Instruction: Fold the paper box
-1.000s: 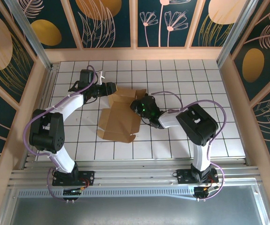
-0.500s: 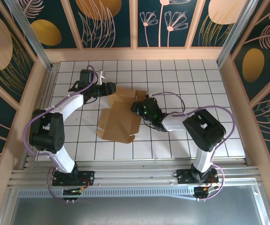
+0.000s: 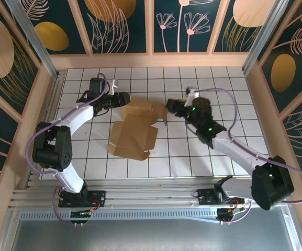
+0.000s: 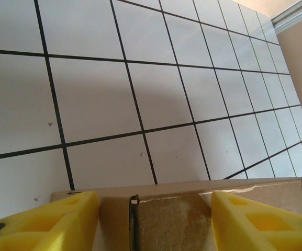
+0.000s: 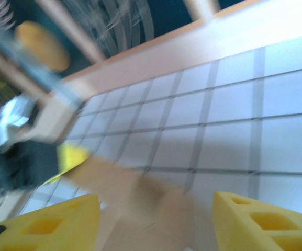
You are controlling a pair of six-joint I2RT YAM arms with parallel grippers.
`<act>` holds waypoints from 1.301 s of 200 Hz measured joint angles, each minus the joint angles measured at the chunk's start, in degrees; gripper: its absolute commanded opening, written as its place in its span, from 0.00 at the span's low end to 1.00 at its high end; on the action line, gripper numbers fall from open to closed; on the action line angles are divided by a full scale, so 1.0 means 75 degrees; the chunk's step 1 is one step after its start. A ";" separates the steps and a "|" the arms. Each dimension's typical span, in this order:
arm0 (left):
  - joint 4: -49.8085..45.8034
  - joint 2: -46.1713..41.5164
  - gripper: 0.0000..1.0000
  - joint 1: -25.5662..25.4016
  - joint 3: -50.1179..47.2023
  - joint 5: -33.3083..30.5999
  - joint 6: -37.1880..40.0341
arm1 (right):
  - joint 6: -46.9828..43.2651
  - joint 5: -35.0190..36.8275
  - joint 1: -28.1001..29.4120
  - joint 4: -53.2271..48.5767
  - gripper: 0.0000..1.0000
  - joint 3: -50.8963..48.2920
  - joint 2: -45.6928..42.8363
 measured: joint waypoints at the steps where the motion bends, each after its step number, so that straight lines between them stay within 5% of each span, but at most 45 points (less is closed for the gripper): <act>1: 0.0006 0.0000 0.57 0.0003 0.0000 -0.0003 0.0000 | -0.0015 -0.0017 -0.0050 -0.0006 0.54 0.0009 0.0012; 24: 0.0009 -0.0105 0.57 0.0000 -0.0085 -0.0009 0.0000 | -0.0577 -0.0662 -0.1294 -0.0309 0.48 0.0353 0.0807; 49: -0.0006 -0.0169 0.57 0.0000 -0.0149 -0.0012 -0.0003 | -0.1029 -0.1227 -0.1559 -0.0615 0.47 0.0787 0.1915; 143: 0.0026 -0.0184 0.57 0.0087 -0.0154 -0.0219 -0.0058 | -0.0854 -0.2098 0.0201 -0.0184 0.47 0.1075 0.3261; 260: 0.0638 -0.0574 0.53 0.0093 -0.0833 -0.0408 -0.0300 | 0.0551 -0.2935 0.0242 0.0650 0.48 0.0691 0.3348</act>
